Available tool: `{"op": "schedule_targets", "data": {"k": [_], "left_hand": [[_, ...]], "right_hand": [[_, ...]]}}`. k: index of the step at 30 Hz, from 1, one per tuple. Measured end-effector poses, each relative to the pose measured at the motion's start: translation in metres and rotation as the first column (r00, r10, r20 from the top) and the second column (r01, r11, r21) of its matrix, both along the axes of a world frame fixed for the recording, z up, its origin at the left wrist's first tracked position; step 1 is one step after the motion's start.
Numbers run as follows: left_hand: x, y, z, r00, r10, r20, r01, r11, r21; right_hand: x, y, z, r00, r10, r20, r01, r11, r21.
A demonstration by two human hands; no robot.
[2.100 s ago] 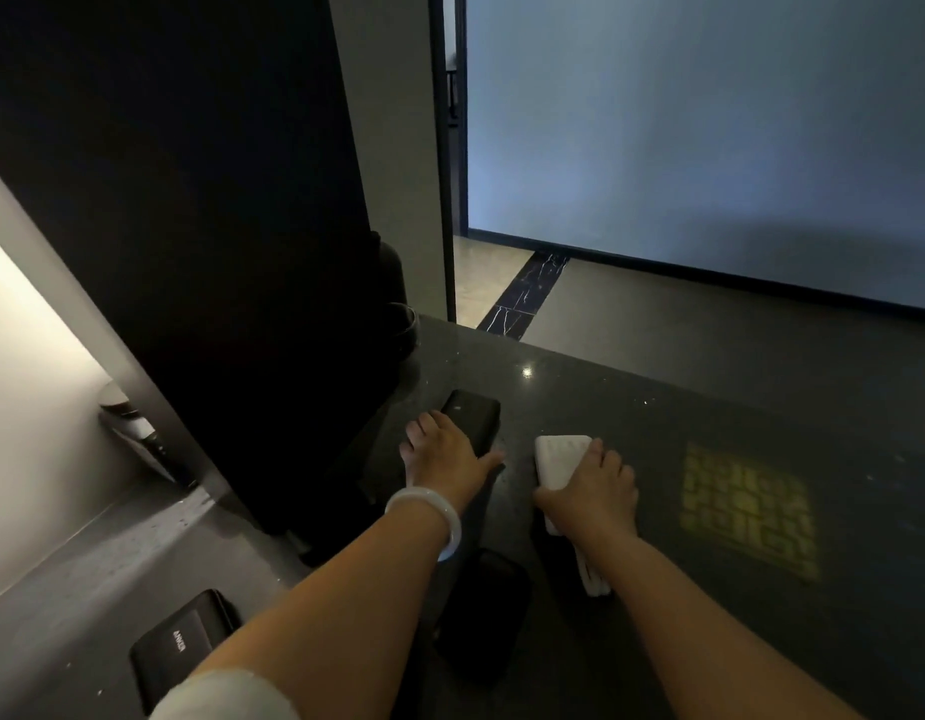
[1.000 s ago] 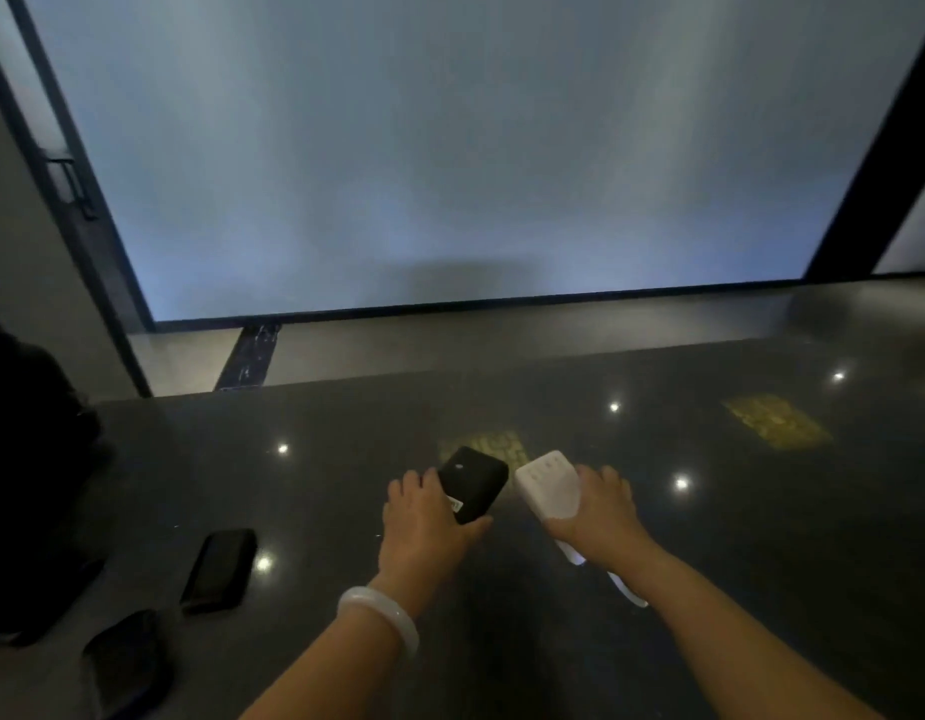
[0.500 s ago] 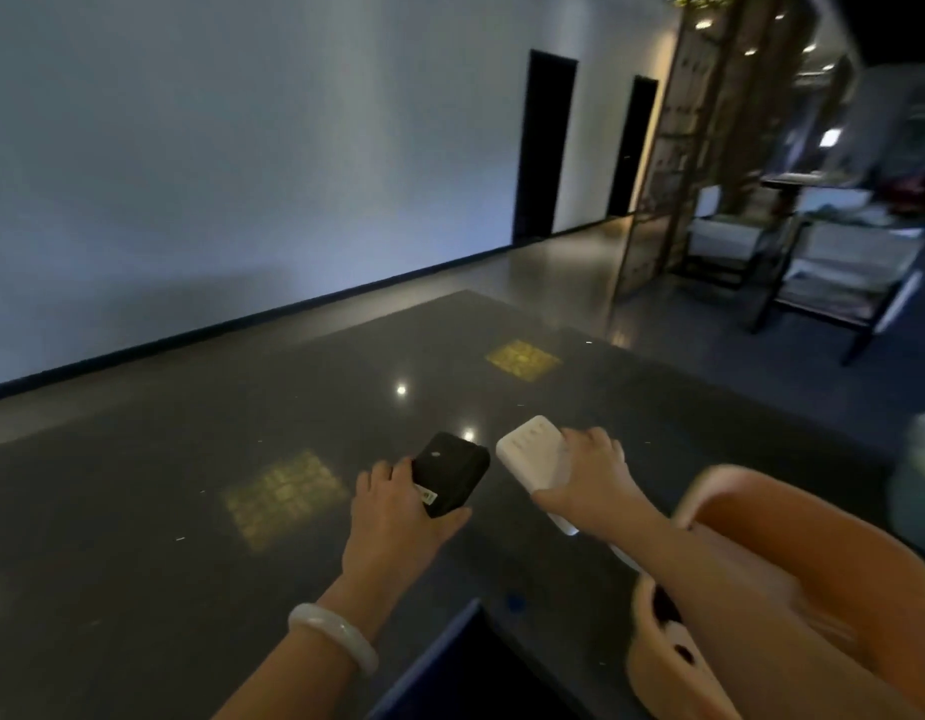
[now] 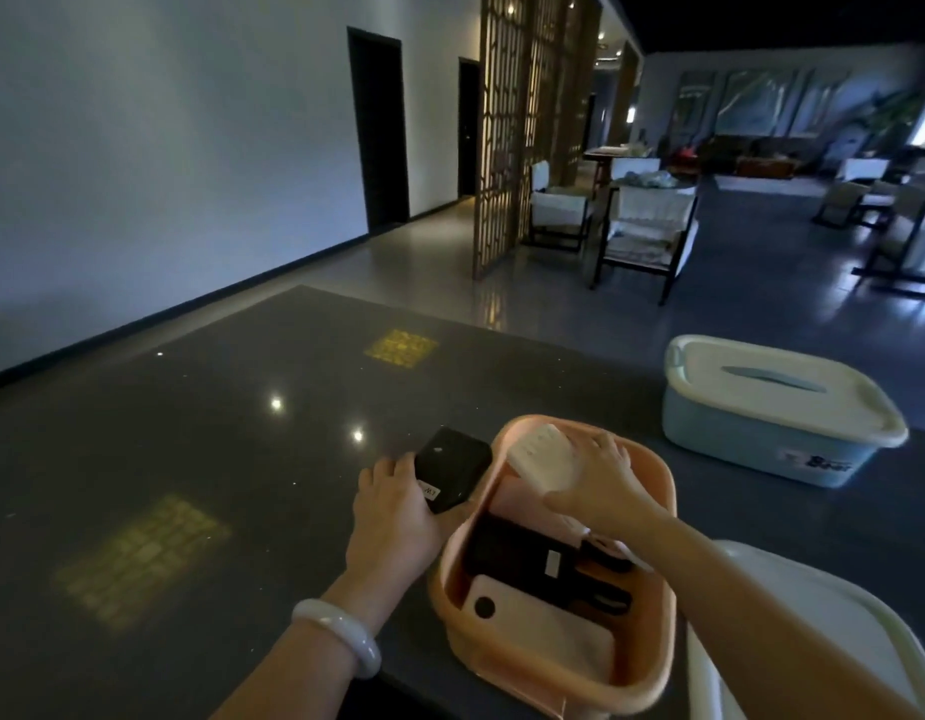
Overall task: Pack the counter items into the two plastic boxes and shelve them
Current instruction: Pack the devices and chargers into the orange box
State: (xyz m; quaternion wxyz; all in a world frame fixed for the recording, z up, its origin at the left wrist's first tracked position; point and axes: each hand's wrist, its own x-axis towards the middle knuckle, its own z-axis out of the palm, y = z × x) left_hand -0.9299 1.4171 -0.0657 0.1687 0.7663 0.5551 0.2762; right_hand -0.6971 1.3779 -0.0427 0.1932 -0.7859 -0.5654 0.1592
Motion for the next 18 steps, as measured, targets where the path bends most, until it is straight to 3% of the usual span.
{"op": "schedule_targets", "data": {"k": [6, 18], "left_hand": [[0.01, 0.005, -0.005, 0.999, -0.034, -0.027, 0.034, 0.999, -0.017], [0.006, 0.016, -0.015, 0.995, -0.075, -0.069, 0.075, 0.997, 0.0]], "right_hand": [[-0.002, -0.003, -0.012, 0.996, 0.083, 0.034, -0.077, 0.986, -0.149], [-0.03, -0.041, -0.054, 0.942, 0.305, -0.14, -0.332, 0.906, -0.264]]}}
